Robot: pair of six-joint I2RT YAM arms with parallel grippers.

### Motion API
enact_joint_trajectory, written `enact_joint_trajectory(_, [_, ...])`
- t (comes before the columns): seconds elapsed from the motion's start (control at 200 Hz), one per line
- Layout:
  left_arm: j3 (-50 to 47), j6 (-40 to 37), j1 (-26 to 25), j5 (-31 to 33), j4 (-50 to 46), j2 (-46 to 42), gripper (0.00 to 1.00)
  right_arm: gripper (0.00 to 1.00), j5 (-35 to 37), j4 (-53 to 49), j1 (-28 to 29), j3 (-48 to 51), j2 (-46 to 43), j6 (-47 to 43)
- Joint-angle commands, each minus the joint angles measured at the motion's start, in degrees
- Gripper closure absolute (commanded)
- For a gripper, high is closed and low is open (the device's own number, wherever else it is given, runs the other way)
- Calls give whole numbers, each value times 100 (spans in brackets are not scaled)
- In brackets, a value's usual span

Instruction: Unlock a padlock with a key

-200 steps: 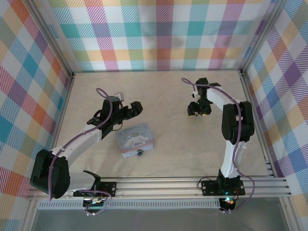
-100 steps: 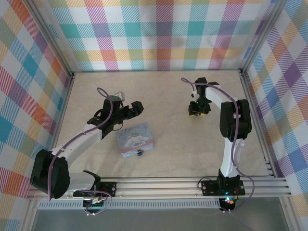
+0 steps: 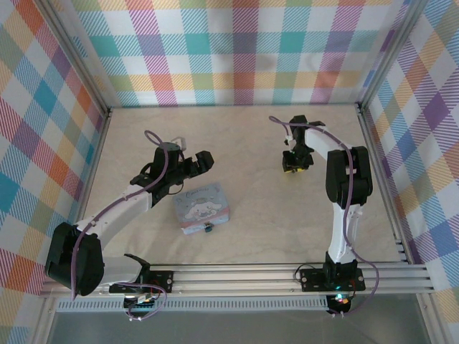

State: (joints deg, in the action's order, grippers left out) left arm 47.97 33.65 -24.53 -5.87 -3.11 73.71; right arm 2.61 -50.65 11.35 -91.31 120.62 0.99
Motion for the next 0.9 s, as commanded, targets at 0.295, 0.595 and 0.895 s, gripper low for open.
enact_joint_trajectory(0.295, [262, -61, -86, 77, -137, -107, 0, 65, 65, -155, 40, -185, 199, -30])
enact_joint_trajectory(0.595, [309, -67, -100, 99, -192, -127, 0, 73, 123, -199, 42, -230, 295, 73])
enact_joint_trajectory(0.895, [328, -73, -113, 103, -224, -159, 0, 83, 119, -199, 38, -203, 319, 76])
